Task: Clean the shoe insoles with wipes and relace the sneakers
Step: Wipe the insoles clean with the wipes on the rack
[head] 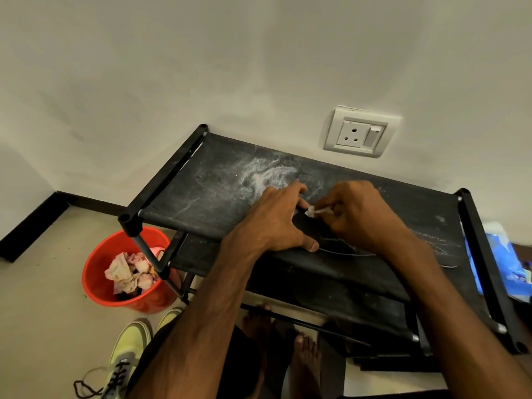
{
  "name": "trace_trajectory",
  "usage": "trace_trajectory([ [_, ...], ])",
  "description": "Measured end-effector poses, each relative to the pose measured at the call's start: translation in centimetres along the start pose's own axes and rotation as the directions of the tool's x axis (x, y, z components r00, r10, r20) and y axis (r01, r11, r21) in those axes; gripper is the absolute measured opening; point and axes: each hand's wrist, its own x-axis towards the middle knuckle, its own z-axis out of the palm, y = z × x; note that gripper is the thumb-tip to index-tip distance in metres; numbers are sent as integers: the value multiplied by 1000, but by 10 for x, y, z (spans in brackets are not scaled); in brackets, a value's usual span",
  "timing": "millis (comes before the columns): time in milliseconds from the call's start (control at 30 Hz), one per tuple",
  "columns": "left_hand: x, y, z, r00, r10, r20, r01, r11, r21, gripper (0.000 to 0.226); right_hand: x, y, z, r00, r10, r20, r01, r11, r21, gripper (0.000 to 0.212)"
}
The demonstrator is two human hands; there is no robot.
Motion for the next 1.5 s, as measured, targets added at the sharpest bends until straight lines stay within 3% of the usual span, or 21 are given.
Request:
trace_trajectory([
  [167,3,-3,1,1000,17,-13,-17,1000,-20,106,-11,-1,-10,988,-26,154,24,1000,15,17],
  [367,4,-4,1,1000,12,-8,-12,1000,-22,103,-2,-2,1,999,-7,-32,6,1000,-19,22],
  [600,3,-4,1,1000,23,-16,-23,1000,-17,99,-15,-4,-12,985,-23,173,20,1000,15,13],
  [833,2,-1,-1,1000,18,-3,-18,1000,-25,97,-4,-4,0,1000,7,-25,-8,1000,-24,22],
  [1033,2,-2,-1,1000,24,-11,-25,1000,-11,99,-17,-3,-14,987,-11,161,7,1000,30,13],
  [1100,2,-1,-1,999,29,-13,-29,999,-13,98,-21,0,-15,994,6,110,-11,999,47,15],
  [1167,2,0,-1,999,28,-19,-28,999,-17,97,-24,4,-16,997,60,-53,-51,987,155,22],
  [1233,0,0,-2,999,29,-25,-30,999,-14,95,-24,6,-18,974,195,-111,-135,905,404,29],
  [1333,-2,2,-3,999,34,-29,-35,999,-23,94,-27,3,-23,958,284,50,-216,593,775,26],
  [1400,-2,3,-3,999,39,-30,-39,999,-26,94,-30,2,-23,956,271,113,-233,461,856,23],
  [1500,-3,4,-4,999,34,-18,-34,999,-36,94,-32,5,-25,953,253,164,-252,368,895,28],
])
